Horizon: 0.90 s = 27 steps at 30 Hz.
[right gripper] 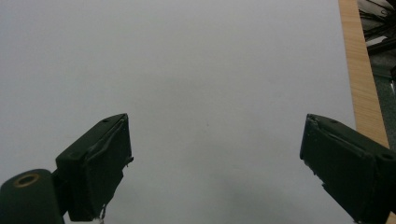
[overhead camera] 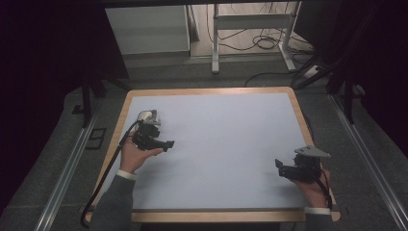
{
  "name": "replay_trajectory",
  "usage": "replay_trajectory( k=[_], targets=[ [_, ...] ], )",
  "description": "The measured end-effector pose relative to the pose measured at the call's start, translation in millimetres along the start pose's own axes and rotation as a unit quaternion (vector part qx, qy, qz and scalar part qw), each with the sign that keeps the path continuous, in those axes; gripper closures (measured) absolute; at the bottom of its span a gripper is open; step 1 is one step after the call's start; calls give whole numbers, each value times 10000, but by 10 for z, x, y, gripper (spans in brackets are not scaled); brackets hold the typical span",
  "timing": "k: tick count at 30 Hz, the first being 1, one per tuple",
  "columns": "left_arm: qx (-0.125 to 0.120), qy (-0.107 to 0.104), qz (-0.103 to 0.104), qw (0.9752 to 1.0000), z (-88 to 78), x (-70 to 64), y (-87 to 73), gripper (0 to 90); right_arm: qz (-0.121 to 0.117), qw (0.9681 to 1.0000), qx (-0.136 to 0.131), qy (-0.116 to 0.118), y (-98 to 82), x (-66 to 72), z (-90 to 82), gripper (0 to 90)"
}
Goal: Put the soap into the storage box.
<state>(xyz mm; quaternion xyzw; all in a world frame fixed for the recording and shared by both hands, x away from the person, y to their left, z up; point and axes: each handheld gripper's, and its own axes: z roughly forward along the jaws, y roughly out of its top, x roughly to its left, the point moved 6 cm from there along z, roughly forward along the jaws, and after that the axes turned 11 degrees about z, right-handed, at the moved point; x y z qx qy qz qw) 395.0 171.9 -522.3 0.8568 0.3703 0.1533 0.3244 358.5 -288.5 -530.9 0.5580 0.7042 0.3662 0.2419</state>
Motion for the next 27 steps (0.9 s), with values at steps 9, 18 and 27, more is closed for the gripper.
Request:
replay_trajectory(
  k=[9, 18, 27],
  targets=[
    [14, -137, 51, 9999, 42, -280, -297, 223, -45, 10000, -6, -4, 0, 21, 0, 87],
    [243, -176, 88, 9995, 107, -352, -502, 217, -65, 10000, -34, 51, 7, 47, 0, 87],
    [136, -175, 24, 9998, 95, -342, -494, 214, -52, 9998, -123, 169, 43, 101, -19, 86]
  ],
)
